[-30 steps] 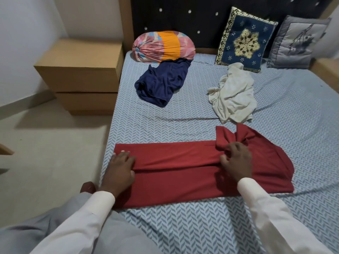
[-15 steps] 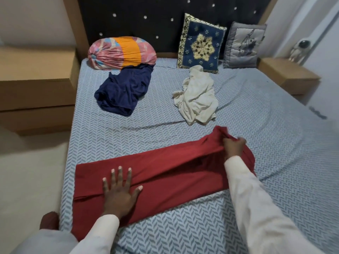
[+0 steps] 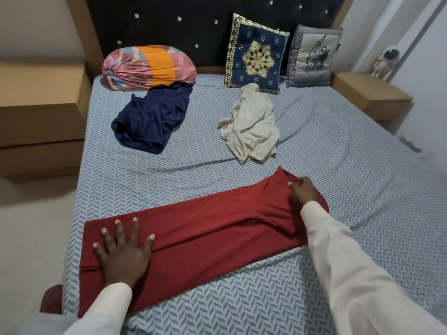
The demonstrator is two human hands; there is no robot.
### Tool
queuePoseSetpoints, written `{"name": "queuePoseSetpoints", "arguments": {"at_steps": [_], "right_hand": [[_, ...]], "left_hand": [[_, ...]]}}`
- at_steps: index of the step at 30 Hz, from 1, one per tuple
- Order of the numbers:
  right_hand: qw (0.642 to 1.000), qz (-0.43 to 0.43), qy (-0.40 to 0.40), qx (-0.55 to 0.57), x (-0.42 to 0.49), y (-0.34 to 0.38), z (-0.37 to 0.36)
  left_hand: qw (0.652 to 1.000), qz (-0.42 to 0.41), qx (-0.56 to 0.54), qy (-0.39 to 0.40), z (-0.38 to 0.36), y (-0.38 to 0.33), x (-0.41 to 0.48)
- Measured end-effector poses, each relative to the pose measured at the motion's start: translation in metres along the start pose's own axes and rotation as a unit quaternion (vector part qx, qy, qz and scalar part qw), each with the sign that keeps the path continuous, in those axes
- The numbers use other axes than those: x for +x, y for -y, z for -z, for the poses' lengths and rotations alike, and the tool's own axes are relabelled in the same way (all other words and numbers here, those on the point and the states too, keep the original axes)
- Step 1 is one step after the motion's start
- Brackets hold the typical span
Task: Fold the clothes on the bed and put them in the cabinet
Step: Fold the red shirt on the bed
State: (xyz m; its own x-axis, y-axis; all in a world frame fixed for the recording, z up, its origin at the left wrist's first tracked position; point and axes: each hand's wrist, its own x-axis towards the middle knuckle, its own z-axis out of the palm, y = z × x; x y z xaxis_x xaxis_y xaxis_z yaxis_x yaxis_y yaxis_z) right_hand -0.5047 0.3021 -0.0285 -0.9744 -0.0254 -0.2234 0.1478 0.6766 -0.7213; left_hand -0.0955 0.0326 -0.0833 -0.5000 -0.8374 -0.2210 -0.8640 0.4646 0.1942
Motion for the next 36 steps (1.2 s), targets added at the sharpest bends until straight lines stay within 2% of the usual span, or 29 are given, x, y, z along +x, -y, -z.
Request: {"name": "queuePoseSetpoints", "arguments": {"at_steps": [2,5,7,10,12,13,16,17,19,21,22,24,29,33,36], "right_hand": [[0.996,-0.036,0.066,0.047,0.014,0.01,-0.017],[0.991,-0.082,0.094,0.055,0.021,0.023,-0.028],[0.994,-0.072,0.061,0.06,0.031,0.027,-0.021],[0.981,-0.045,-0.017,0.19,0.034,0.034,-0.005],[0.974,-0.049,-0.055,0.216,0.025,0.027,0.006],[0.98,-0.058,-0.064,0.177,0.017,0.021,0.01],[0.991,-0.072,-0.101,-0.054,0.002,-0.005,0.013],[0.988,-0.038,-0.12,-0.084,-0.005,-0.007,0.011],[0.977,0.106,-0.14,-0.122,-0.013,-0.004,-0.005],[0.94,0.255,-0.099,-0.204,-0.026,0.0,-0.034],[0.922,0.302,-0.07,-0.233,-0.031,-0.001,-0.047],[0.898,0.333,-0.023,-0.287,-0.035,0.001,-0.06],[0.905,0.164,0.029,-0.393,-0.014,-0.015,-0.041],[0.937,0.113,0.053,-0.325,-0.014,-0.017,-0.042],[0.934,0.083,0.069,-0.339,-0.019,-0.008,-0.041]], "left_hand": [[1.0,-0.007,0.009,0.002,0.001,0.001,0.001],[1.0,-0.008,0.014,0.01,0.001,0.003,0.002],[1.0,-0.006,0.014,0.006,0.001,0.002,0.002],[1.0,-0.004,0.017,0.004,-0.001,0.003,0.002],[1.0,-0.004,0.02,0.001,-0.003,0.003,0.003],[1.0,-0.005,0.02,0.0,-0.002,0.003,0.003],[1.0,-0.001,0.025,0.01,-0.002,0.001,0.002],[1.0,0.005,0.026,0.012,-0.001,-0.001,0.004],[1.0,0.006,0.025,-0.011,0.003,-0.008,0.008],[0.999,-0.024,0.018,-0.037,0.007,-0.012,0.014],[0.998,-0.051,0.017,-0.039,0.005,-0.013,0.016],[0.996,-0.083,0.023,-0.027,-0.002,-0.007,0.02],[0.994,-0.089,0.044,-0.04,-0.012,0.016,0.021],[0.995,-0.072,0.022,-0.061,-0.01,0.011,0.019],[0.996,-0.051,0.029,-0.067,-0.01,0.019,0.015]]}}
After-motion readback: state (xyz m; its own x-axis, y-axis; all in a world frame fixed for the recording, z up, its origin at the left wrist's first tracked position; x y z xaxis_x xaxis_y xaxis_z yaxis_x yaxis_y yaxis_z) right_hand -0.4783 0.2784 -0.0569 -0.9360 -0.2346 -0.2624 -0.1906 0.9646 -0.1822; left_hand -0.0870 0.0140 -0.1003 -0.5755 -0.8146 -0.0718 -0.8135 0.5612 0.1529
